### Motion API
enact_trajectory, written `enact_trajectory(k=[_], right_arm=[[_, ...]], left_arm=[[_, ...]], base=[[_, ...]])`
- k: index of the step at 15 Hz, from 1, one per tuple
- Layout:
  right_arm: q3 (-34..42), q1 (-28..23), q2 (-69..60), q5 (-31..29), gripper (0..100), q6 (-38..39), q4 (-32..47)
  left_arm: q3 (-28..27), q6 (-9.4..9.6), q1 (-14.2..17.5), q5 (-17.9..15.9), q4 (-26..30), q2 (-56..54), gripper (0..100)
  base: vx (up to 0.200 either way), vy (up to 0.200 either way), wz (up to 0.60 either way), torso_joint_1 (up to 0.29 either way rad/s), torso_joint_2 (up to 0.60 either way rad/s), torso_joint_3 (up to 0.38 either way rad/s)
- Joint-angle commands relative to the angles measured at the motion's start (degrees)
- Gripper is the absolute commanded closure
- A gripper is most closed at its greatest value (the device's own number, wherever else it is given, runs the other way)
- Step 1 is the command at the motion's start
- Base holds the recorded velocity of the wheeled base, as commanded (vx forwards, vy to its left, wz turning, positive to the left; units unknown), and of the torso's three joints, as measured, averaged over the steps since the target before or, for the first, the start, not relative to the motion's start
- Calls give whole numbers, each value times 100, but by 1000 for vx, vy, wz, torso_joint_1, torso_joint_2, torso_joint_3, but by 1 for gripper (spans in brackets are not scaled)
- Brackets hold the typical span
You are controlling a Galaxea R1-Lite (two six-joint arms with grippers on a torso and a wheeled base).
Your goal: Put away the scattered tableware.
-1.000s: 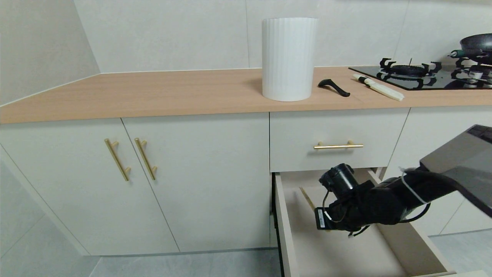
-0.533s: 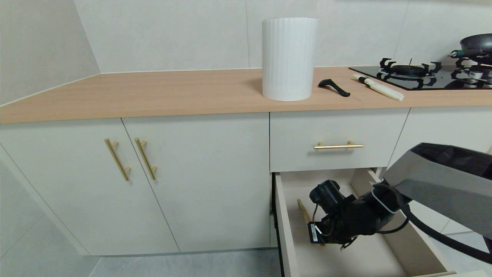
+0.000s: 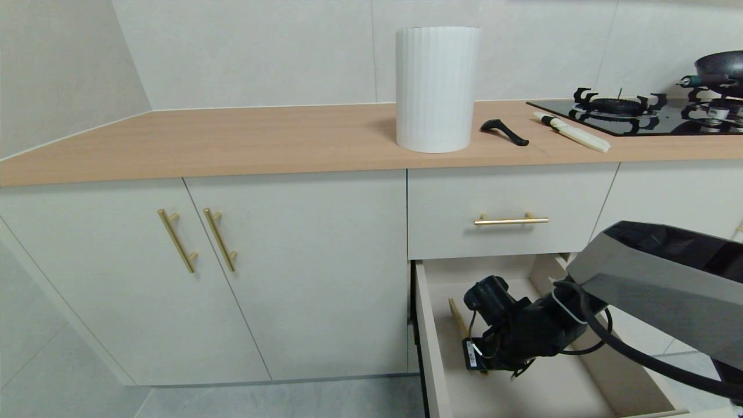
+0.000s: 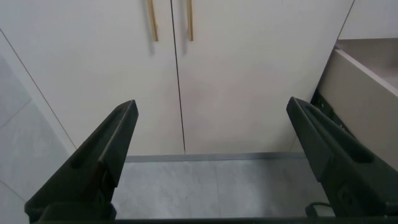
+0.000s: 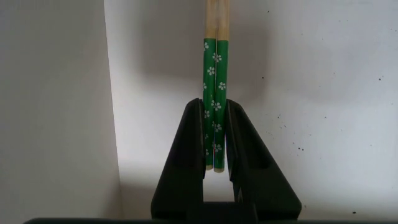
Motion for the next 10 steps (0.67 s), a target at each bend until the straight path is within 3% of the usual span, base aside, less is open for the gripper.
enact_trajectory(k=[1,2,3,10], right_arm=[[5,1,-6,1,100,-2,-1],[5,1,-6,1,100,-2,-1],[5,10,3,1,0,-2,-1],[84,27,-112,-8,0,-10,25]], left_arm=[[2,-2,0,1,-1,2,0],[2,-2,0,1,-1,2,0],[2,-2,0,1,-1,2,0],[2,7,0,1,7,2,0]], base=[[0,0,0,0,0,0],[0,0,0,0,0,0],[0,0,0,0,0,0],[0,0,0,0,0,0]])
